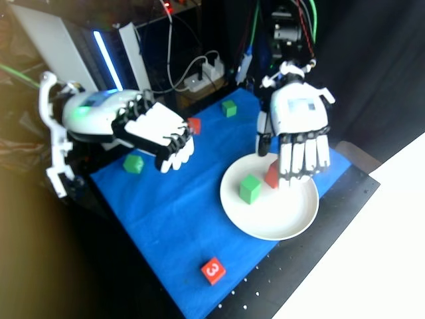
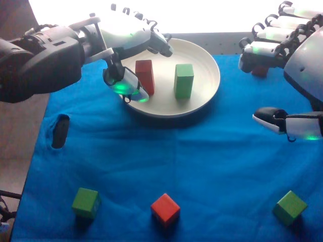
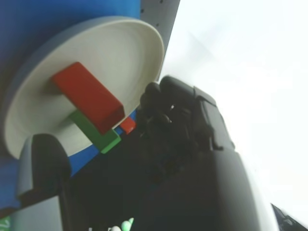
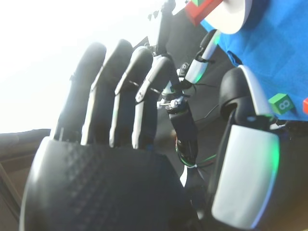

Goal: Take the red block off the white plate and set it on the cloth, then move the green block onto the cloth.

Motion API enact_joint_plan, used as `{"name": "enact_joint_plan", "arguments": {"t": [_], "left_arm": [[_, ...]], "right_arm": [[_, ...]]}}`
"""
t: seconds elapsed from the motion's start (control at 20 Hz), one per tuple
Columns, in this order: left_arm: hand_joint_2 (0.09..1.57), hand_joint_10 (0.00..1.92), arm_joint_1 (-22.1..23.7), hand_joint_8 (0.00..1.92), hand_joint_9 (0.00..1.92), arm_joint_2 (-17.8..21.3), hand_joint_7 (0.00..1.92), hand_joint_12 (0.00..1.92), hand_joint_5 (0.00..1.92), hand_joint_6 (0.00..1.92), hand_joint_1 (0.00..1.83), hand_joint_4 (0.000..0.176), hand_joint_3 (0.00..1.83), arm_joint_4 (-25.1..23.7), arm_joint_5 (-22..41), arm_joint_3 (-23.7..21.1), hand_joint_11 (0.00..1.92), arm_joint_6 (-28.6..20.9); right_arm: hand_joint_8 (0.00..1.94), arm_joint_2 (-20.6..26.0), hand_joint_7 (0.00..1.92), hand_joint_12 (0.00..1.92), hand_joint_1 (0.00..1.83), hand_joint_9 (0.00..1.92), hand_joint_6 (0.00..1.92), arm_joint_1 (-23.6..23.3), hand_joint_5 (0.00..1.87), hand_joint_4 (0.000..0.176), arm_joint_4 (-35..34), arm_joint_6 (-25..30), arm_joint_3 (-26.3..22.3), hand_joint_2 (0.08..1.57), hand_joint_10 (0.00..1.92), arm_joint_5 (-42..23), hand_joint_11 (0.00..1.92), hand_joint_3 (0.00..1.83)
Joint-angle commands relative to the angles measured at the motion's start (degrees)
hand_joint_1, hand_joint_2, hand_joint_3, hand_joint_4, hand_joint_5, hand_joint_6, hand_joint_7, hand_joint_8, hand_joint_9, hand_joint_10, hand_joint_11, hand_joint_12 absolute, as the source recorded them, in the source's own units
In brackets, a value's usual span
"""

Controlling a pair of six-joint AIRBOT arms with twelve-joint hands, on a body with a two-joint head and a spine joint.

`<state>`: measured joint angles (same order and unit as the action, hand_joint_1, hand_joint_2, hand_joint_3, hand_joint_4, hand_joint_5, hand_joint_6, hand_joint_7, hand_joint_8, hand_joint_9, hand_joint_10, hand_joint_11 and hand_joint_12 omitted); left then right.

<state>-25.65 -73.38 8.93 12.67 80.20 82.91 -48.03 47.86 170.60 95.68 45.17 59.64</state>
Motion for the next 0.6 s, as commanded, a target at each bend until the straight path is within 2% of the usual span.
{"name": "enact_joint_plan", "arguments": {"t": [0.0,0.05,0.1,0.15,0.2,0.25,0.3,0.35,0.4,0.45,0.5,0.55], "left_arm": [[0.93,1.05,0.08,0.05,0.33,-0.14,0.61,1.67,0.56,0.02,1.01,0.019,0.00,0.13,5.71,0.42,0.20,0.10],[0.95,1.19,-0.12,0.10,0.39,-0.23,0.66,1.72,0.60,0.03,1.01,0.025,0.01,0.57,5.71,0.64,0.31,0.10],[0.99,1.21,-0.21,0.24,0.45,-0.27,0.65,1.73,0.63,0.02,1.01,0.018,0.00,0.88,5.71,0.78,0.37,0.09],[1.04,1.20,-0.28,0.39,0.59,-0.33,0.69,1.70,0.73,0.05,1.06,0.000,0.01,1.00,5.71,0.91,0.50,0.09],[1.09,1.29,-0.34,0.55,0.72,-0.38,0.75,1.76,0.80,0.10,1.10,0.000,0.01,1.08,5.71,1.01,0.64,0.09],[1.18,1.35,-0.41,1.12,0.81,-0.48,0.85,1.80,0.73,1.05,1.16,0.000,0.01,1.27,5.72,1.21,0.76,0.09],[1.21,1.39,-0.51,1.24,0.90,-0.52,0.89,1.82,0.69,1.25,1.19,0.000,0.00,1.65,5.77,1.36,0.84,0.09],[1.20,1.41,-0.59,1.26,0.96,-0.54,0.92,1.83,0.70,1.24,1.21,0.000,0.00,1.99,5.90,1.47,0.90,0.09],[1.20,1.48,-0.64,1.31,1.04,-0.57,0.93,1.86,0.73,1.15,1.23,0.000,0.00,2.01,5.97,1.54,0.99,0.08],[1.20,1.60,-0.66,1.41,1.05,-0.61,0.90,1.91,0.76,1.08,1.23,0.000,0.00,2.05,6.08,1.61,1.01,0.07],[1.21,1.66,-0.68,1.49,0.98,-0.62,0.85,1.92,0.77,1.06,1.23,0.000,0.00,2.21,6.33,1.61,0.94,0.07],[1.23,1.76,-0.69,1.57,0.97,-0.62,0.81,1.92,0.77,1.05,1.22,0.000,0.00,2.36,6.64,1.61,0.97,0.07]], "right_arm": [[0.91,-0.02,0.65,1.64,1.00,0.57,0.74,-0.83,0.68,0.000,1.97,-0.40,0.11,0.77,1.15,6.95,0.39,0.25],[0.86,-0.02,0.65,1.64,0.99,0.56,0.69,-0.83,0.68,0.000,1.97,-0.40,0.11,0.80,1.12,6.95,0.37,0.21],[0.86,-0.02,0.65,1.68,1.01,0.55,0.68,-0.83,0.69,0.000,1.97,-0.40,0.11,0.80,1.13,6.95,0.34,0.19],[0.92,-0.02,0.62,1.71,1.02,0.51,0.68,-0.83,0.69,0.000,1.97,-0.39,0.10,0.82,1.18,6.95,0.32,0.18],[0.93,-0.02,0.63,1.70,1.00,0.52,0.66,-0.83,0.70,0.000,1.97,-0.39,0.10,0.83,1.18,6.95,0.35,0.16],[0.93,-0.02,0.64,1.70,0.98,0.51,0.64,-0.83,0.71,0.000,1.97,-0.39,0.10,0.85,1.18,6.95,0.33,0.15],[0.92,-0.03,0.63,1.70,0.96,0.50,0.64,-0.83,0.71,0.000,1.97,-0.38,0.10,0.86,1.18,6.95,0.33,0.15],[0.89,-0.05,0.65,1.69,0.97,0.52,0.63,-0.83,0.72,0.000,1.97,-0.38,0.10,0.86,1.17,6.95,0.35,0.13],[0.90,-0.05,0.62,1.71,0.96,0.49,0.64,-0.83,0.69,0.000,1.97,-0.38,0.10,0.88,1.18,6.95,0.32,0.12],[0.89,-0.05,0.62,1.70,0.95,0.50,0.64,-0.83,0.70,0.000,1.97,-0.38,0.10,0.88,1.18,6.95,0.32,0.11],[0.89,-0.06,0.62,1.72,0.97,0.49,0.64,-0.83,0.70,0.000,1.97,-0.38,0.10,0.87,1.19,6.95,0.31,0.10],[0.91,-0.06,0.60,1.74,0.96,0.47,0.64,-0.83,0.69,0.000,1.97,-0.38,0.10,0.87,1.21,6.95,0.30,0.09]]}}
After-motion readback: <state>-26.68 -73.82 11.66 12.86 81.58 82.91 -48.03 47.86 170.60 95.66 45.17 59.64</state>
